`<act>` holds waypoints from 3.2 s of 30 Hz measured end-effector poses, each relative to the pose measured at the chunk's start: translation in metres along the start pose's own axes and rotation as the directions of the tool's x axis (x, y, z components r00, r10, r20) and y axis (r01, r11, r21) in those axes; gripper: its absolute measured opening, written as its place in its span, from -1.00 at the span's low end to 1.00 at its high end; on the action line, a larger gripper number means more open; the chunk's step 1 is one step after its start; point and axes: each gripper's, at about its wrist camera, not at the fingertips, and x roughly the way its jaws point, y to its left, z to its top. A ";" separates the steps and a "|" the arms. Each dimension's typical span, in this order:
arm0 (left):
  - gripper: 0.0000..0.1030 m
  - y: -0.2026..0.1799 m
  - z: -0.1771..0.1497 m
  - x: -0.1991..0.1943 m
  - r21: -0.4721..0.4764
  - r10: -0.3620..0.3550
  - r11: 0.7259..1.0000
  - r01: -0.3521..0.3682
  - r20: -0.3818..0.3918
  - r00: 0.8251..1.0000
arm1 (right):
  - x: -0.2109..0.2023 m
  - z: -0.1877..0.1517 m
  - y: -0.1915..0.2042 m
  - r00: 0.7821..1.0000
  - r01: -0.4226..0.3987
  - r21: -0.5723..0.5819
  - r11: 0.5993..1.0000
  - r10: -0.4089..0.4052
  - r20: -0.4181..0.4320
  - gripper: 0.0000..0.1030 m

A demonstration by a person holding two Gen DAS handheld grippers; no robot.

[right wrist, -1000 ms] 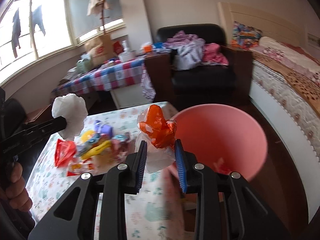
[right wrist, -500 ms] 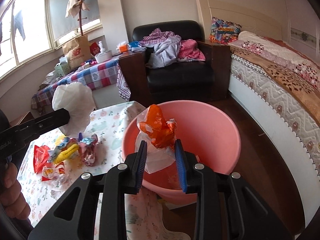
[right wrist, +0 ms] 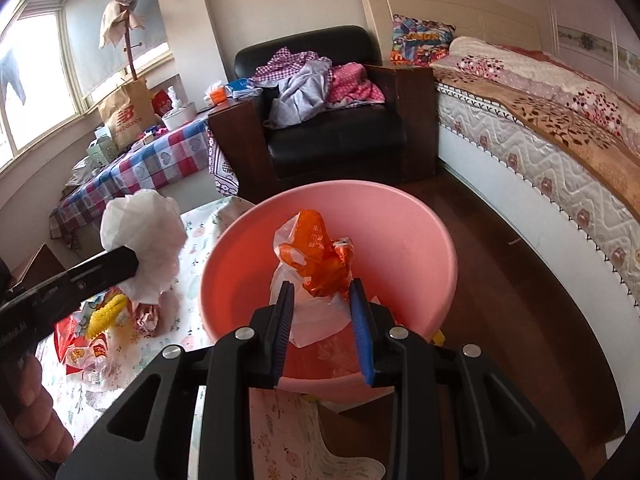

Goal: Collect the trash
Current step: 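Carry the white bag and orange bag over the pink bucket, then open both tools to drop the bags into the pink bucket, then move both open tools back over the remaining trash on the table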

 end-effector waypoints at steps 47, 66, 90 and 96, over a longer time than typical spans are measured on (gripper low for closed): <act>-0.28 -0.018 -0.017 0.051 0.014 0.021 1.000 -0.020 -0.089 0.996 | 0.018 -0.012 -0.008 0.998 0.051 0.000 0.999 -0.051 -0.042 -0.42; -0.07 0.000 -0.008 -0.038 0.023 0.059 0.998 -0.060 0.049 0.997 | -0.026 -0.009 0.046 0.998 -0.060 -0.039 0.997 0.062 0.033 -0.41; -0.07 0.155 -0.096 -0.183 -0.139 0.403 0.911 -0.389 0.084 0.912 | -0.016 -0.036 0.148 0.983 -0.183 -0.198 0.963 0.178 -0.042 -0.06; -0.07 0.202 -0.117 -0.199 -0.231 0.477 0.857 -0.460 0.024 0.878 | -0.010 -0.039 0.158 0.979 -0.205 -0.207 0.957 0.198 -0.053 -0.06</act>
